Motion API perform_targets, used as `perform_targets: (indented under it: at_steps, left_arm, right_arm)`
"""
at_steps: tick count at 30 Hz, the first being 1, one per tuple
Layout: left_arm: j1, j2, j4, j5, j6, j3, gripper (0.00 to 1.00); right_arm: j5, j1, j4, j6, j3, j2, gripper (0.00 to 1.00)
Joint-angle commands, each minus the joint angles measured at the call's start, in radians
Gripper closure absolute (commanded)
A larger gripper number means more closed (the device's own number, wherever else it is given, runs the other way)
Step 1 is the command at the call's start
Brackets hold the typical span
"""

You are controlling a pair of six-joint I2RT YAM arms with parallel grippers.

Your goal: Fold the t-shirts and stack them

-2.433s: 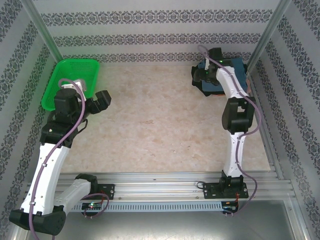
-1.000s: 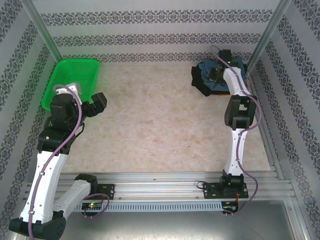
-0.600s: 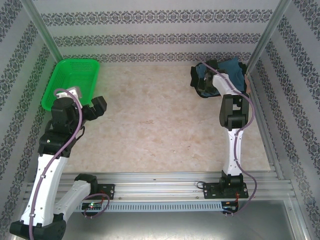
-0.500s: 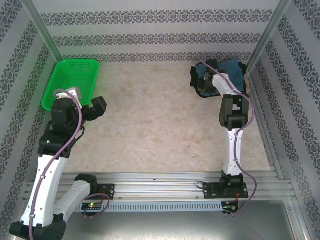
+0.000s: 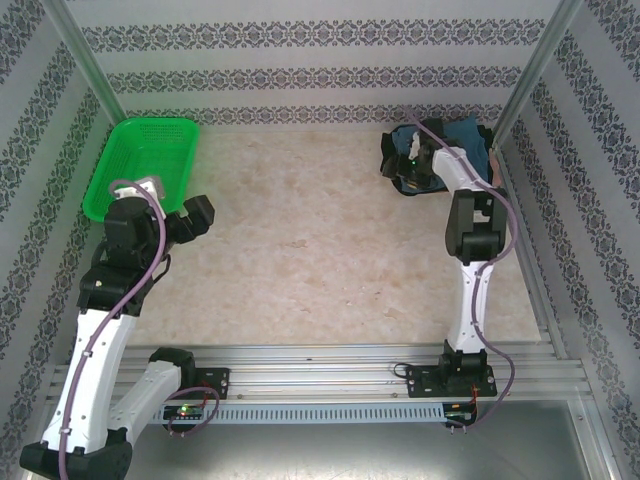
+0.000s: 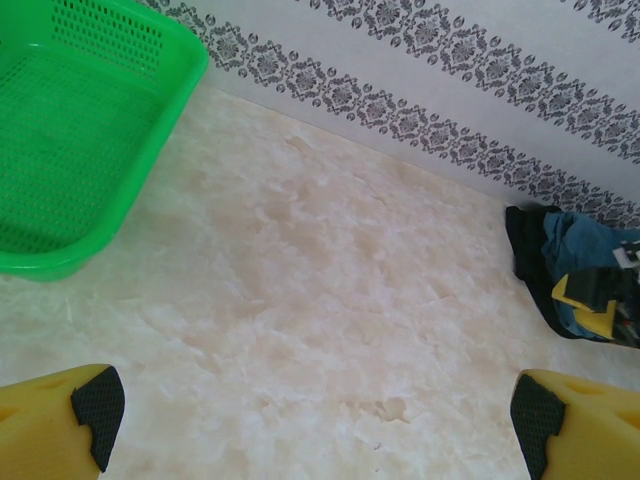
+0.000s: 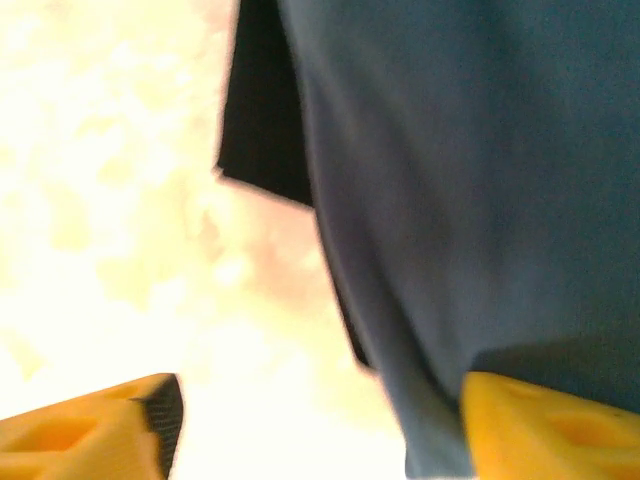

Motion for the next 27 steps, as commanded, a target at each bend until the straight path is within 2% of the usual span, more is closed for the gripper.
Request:
perform_targets:
  at_steps: [1,4,6,7,8,10,12,14,16,19,21,26,27]
  left_arm:
    - [0.013,0.003,0.056,0.002,-0.016,0.005,0.00]
    - [0.014,0.008,0.099,-0.001,-0.025,-0.018,0.00]
    - [0.016,0.007,0.142,0.008,-0.037,-0.044,0.00]
    - [0.016,0.006,0.160,0.012,-0.041,-0.054,0.00]
    - [0.018,0.005,0.178,0.012,-0.045,-0.064,0.00]
    - [0.020,0.003,0.214,0.017,-0.048,-0.093,0.00]
    - [0.022,0.002,0.251,0.027,-0.038,-0.138,0.00]
    - [0.023,0.005,0.278,0.012,-0.022,-0.196,0.00]
    - [0.025,0.020,0.301,-0.004,-0.003,-0.259,0.00]
    - [0.027,0.041,0.386,-0.059,0.044,-0.365,0.00]
    - [0.031,0.045,0.474,-0.136,0.059,-0.443,0.00]
    - [0.042,0.076,0.799,-0.200,0.185,-0.642,0.00]
    - [0.054,0.099,0.871,-0.191,0.209,-0.677,0.00]
  right_arm:
    - [-0.201,-0.039,0.081,0.032,-0.102,-0.185,0.19]
    - [-0.306,-0.055,0.172,0.096,-0.241,-0.297,0.16]
    - [-0.398,-0.046,0.322,0.147,-0.400,-0.401,0.09]
    - [-0.399,-0.041,0.344,0.148,-0.453,-0.434,0.05]
    - [-0.376,-0.033,0.358,0.140,-0.517,-0.495,0.02]
    - [-0.281,-0.015,0.353,0.102,-0.642,-0.600,0.02]
    - [-0.015,0.020,0.314,-0.003,-0.781,-0.737,0.02]
    - [0.261,0.059,0.349,-0.076,-0.937,-0.884,0.02]
    - [0.404,0.046,0.506,-0.072,-1.136,-1.015,0.02]
    - [0.438,-0.044,0.679,-0.011,-1.337,-1.141,0.02]
    - [0.442,-0.055,0.761,-0.052,-1.409,-1.157,0.02]
    - [0.428,-0.057,1.141,-0.127,-1.545,-1.051,0.02]
    - [0.409,-0.059,1.131,-0.143,-1.521,-1.036,0.02]
